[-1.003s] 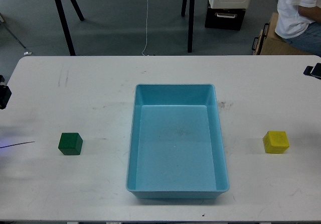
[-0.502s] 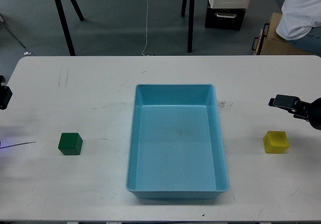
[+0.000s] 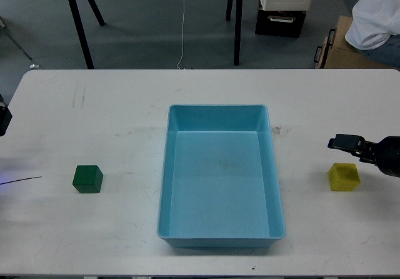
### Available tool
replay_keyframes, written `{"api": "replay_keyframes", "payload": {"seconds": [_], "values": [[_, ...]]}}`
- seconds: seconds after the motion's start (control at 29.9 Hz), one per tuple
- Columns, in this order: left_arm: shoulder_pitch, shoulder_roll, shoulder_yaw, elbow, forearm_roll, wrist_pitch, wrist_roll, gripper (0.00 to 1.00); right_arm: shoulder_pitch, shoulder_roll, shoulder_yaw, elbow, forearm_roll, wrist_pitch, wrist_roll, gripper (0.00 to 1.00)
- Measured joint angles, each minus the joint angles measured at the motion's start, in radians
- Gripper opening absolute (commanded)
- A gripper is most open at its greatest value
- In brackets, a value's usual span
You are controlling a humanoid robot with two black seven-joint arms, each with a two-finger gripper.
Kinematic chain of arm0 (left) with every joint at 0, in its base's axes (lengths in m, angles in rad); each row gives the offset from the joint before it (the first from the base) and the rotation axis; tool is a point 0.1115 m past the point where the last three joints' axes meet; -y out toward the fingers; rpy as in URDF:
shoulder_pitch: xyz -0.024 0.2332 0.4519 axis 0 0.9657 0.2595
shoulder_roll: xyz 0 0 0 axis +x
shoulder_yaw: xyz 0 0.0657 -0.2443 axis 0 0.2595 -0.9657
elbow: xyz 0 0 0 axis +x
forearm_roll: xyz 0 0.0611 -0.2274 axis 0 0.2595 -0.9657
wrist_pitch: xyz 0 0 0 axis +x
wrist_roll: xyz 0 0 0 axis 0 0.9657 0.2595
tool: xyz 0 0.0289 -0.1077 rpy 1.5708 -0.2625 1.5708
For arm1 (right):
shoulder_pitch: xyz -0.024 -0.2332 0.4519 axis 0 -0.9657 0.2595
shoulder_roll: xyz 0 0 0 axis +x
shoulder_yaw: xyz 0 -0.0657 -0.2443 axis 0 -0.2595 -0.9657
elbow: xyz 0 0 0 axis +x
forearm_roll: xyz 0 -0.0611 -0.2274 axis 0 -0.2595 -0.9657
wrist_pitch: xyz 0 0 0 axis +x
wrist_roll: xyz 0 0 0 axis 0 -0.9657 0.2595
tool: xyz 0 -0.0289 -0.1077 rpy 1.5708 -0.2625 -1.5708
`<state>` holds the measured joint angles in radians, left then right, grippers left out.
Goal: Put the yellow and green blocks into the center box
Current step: 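Lower the right gripper down over the yellow cube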
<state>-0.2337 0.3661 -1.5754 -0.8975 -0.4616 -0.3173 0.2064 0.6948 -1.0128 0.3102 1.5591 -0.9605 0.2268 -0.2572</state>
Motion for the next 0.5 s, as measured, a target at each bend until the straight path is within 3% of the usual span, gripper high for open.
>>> {"api": "replay_keyframes", "payload": {"seconds": [0.5], "values": [[-0.001,0.0,0.002,0.0,0.001,0.004,0.0,1.0,-0.011,-0.014,-0.013,0.028,0.002,-0.002,0.0,0.99]]}}
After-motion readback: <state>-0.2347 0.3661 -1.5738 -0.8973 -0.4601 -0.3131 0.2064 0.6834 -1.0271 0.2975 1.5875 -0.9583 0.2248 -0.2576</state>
